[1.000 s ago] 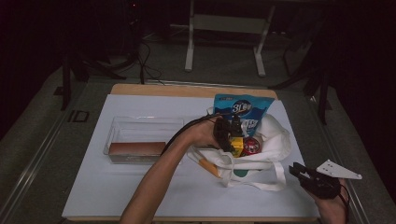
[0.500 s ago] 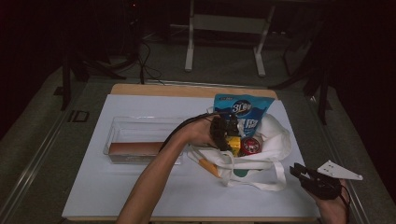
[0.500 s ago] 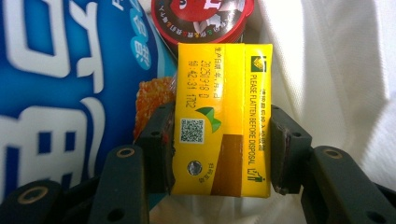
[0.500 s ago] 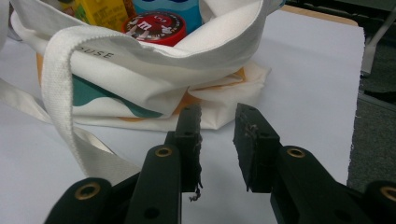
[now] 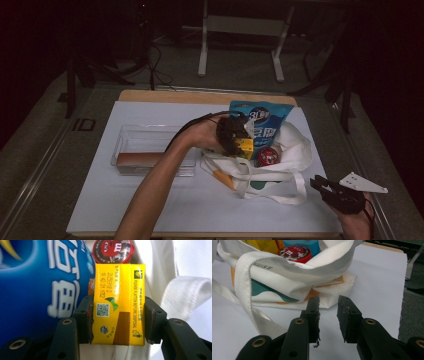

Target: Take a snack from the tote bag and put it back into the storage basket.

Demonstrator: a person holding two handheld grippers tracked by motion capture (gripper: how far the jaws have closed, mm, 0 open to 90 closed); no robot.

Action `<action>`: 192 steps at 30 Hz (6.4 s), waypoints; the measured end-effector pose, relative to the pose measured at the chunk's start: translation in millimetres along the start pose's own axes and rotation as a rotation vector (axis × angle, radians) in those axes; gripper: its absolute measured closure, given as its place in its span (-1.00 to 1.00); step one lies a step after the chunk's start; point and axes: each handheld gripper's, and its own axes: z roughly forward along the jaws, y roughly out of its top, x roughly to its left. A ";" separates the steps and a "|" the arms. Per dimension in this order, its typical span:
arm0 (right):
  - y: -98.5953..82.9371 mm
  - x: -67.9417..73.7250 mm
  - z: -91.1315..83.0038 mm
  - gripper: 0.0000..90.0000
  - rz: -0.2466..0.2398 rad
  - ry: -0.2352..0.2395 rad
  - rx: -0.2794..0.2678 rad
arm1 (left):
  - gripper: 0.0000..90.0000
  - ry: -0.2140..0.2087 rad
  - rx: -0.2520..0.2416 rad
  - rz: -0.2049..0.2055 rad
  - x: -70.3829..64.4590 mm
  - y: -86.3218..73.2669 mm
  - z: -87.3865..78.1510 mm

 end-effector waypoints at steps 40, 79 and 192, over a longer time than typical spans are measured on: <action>-2.6 0.5 2.6 0.58 0.009 0.001 0.010 | 0.13 0.116 -0.026 -0.016 -1.9 -51.7 -117.8; -3.9 1.1 6.3 0.58 0.007 0.005 0.017 | 0.13 0.123 0.045 -0.163 -2.5 -149.4 -134.5; -5.7 3.7 9.4 0.54 0.010 0.002 0.026 | 0.32 0.084 0.140 -0.521 -4.6 -261.0 -106.8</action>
